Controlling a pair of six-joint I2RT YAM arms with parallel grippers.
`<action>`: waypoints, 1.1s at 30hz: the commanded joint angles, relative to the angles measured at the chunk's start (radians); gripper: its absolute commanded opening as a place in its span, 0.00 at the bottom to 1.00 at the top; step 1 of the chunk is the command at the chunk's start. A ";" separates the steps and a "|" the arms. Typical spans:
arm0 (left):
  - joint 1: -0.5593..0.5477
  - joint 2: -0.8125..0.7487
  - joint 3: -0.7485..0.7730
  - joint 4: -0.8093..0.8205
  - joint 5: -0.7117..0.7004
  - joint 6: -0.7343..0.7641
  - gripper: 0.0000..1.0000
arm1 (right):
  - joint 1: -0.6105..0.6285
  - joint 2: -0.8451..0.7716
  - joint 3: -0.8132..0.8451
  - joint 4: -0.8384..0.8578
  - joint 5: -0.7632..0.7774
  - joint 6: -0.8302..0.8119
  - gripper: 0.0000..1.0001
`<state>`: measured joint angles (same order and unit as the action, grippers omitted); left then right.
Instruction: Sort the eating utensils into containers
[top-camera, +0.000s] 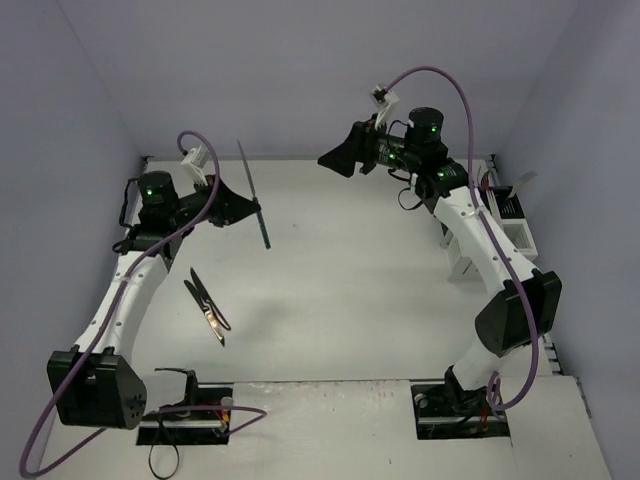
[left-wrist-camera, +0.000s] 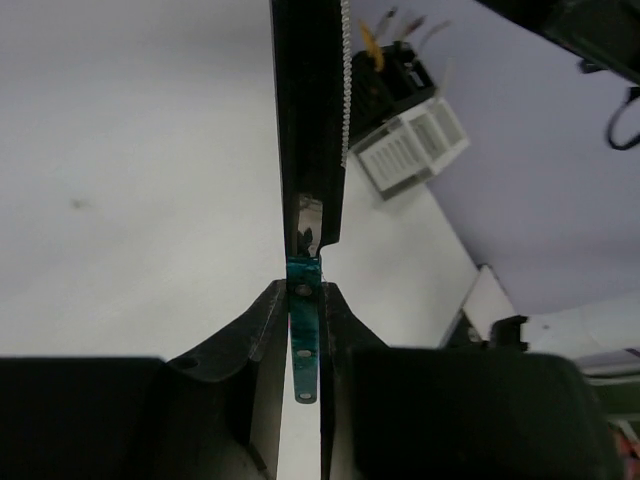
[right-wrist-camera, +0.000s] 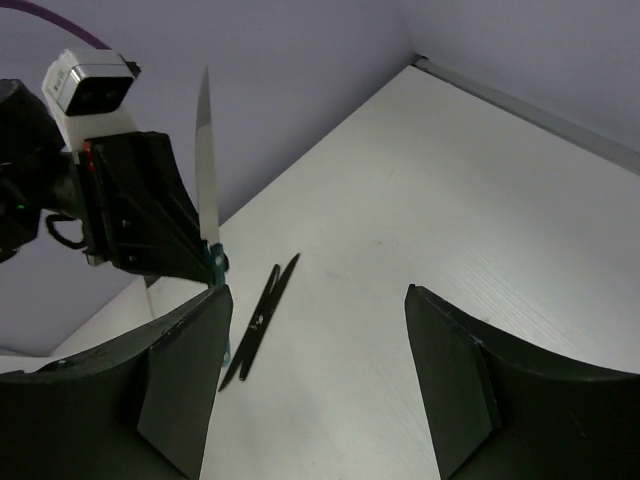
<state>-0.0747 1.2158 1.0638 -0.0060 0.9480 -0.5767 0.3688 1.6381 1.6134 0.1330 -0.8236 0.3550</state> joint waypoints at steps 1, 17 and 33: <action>-0.121 -0.058 0.016 0.346 0.140 -0.148 0.00 | 0.061 0.010 0.083 0.085 -0.096 0.049 0.64; -0.208 0.009 0.171 -0.239 -0.204 0.079 0.00 | 0.098 -0.022 0.031 0.133 -0.113 0.076 0.64; -0.294 0.020 0.264 -0.543 -0.708 0.088 0.00 | 0.161 0.017 0.040 0.094 0.174 0.102 0.47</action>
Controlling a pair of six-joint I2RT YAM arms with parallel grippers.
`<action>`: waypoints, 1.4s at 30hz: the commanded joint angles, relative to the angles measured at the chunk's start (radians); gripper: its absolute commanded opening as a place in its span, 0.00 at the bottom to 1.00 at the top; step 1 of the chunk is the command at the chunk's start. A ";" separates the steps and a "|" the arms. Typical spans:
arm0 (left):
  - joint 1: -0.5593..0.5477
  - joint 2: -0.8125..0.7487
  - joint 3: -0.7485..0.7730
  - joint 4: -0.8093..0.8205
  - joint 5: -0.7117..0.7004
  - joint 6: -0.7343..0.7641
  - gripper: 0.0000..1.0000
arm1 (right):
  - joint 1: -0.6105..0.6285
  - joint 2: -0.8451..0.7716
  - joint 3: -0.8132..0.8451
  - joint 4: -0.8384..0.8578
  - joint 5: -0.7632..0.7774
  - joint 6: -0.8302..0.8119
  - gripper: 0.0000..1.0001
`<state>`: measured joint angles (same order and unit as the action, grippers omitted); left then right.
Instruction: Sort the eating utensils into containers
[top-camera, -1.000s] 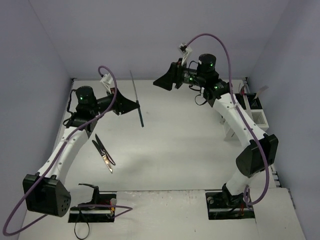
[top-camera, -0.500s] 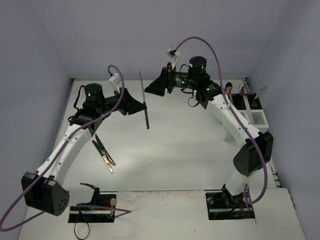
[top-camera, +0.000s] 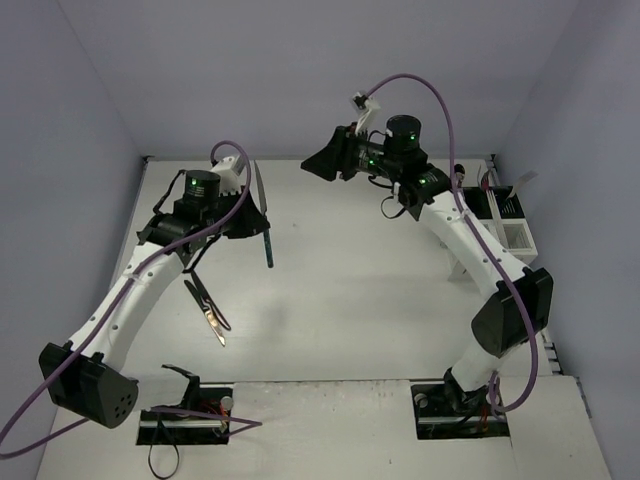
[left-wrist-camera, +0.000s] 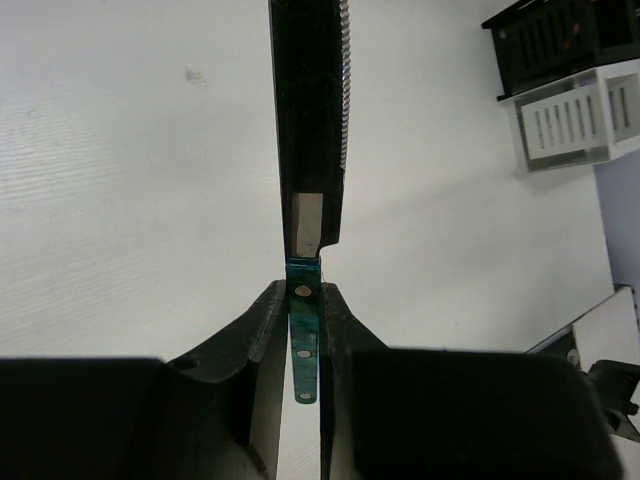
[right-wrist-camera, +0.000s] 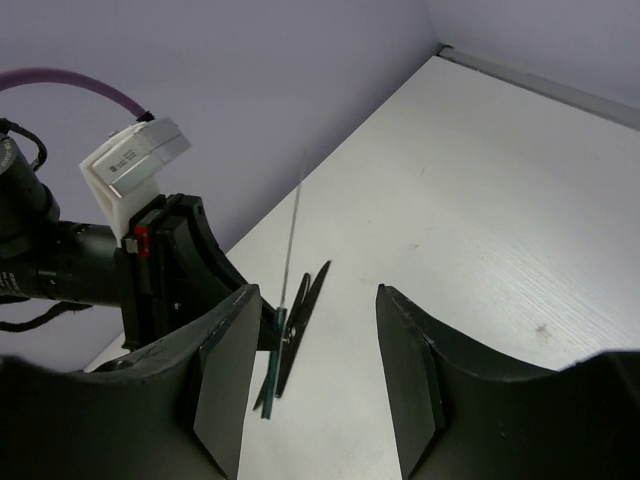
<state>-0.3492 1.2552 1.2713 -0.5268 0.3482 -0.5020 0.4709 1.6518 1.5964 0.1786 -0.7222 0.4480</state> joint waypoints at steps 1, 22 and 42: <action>-0.030 -0.019 0.054 -0.027 -0.123 0.016 0.00 | 0.086 0.013 0.061 0.036 0.093 0.001 0.48; -0.101 0.003 0.063 -0.045 -0.165 0.041 0.00 | 0.193 0.143 0.092 0.005 0.138 0.028 0.55; -0.125 0.004 0.056 -0.032 -0.098 0.070 0.00 | 0.213 0.181 0.086 0.014 0.089 -0.004 0.16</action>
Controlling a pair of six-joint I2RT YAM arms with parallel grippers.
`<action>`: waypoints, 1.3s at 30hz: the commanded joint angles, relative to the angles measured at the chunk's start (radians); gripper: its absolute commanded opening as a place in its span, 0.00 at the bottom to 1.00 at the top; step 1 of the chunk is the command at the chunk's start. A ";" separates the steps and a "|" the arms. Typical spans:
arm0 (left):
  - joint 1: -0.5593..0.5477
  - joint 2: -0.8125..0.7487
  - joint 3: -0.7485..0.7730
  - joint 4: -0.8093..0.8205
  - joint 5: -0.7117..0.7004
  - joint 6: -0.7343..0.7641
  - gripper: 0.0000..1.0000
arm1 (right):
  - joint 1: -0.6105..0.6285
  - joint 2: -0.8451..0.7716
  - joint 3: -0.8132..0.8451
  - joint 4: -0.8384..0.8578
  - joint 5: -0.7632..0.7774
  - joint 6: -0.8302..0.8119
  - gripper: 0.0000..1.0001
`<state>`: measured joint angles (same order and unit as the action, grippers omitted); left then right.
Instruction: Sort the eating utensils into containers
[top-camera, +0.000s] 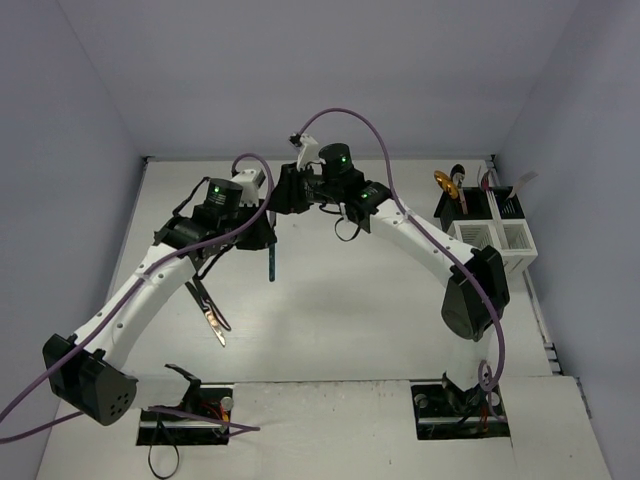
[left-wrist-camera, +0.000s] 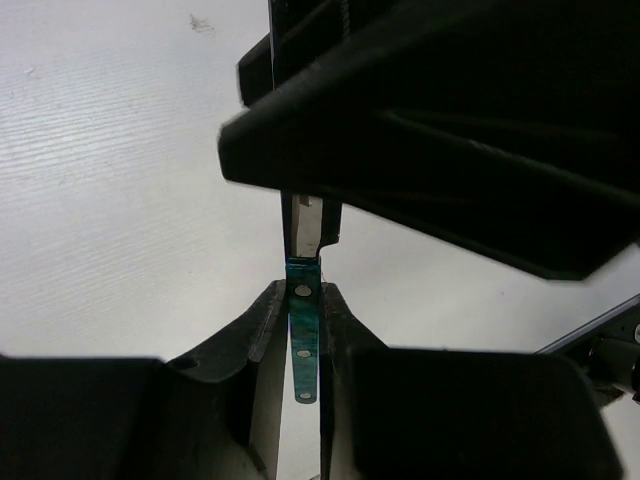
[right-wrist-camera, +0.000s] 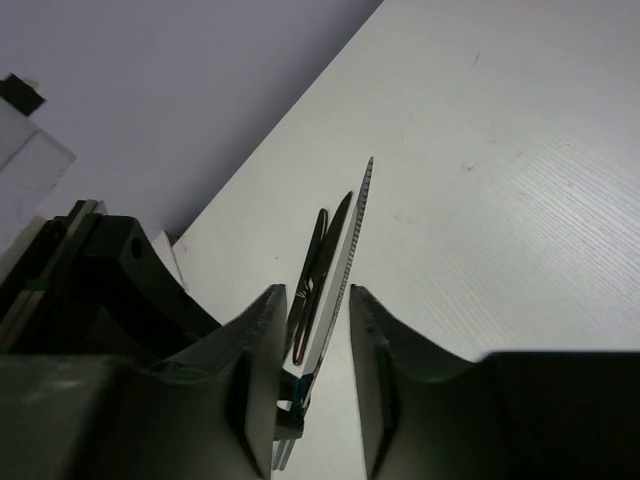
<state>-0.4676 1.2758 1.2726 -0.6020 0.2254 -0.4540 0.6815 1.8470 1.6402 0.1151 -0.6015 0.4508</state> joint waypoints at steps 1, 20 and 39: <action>-0.006 -0.017 0.054 0.044 0.028 0.024 0.00 | 0.003 -0.015 0.041 0.079 -0.035 -0.006 0.11; 0.171 -0.124 0.019 -0.018 0.095 0.118 0.87 | -0.400 -0.241 0.025 -0.011 -0.140 -0.153 0.00; 0.262 0.038 0.001 0.030 0.247 0.110 0.87 | -0.937 -0.632 -0.246 -0.325 -0.126 -1.029 0.00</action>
<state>-0.2020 1.3415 1.2706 -0.6389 0.4533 -0.3466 -0.2408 1.1878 1.4514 -0.2306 -0.6888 -0.3986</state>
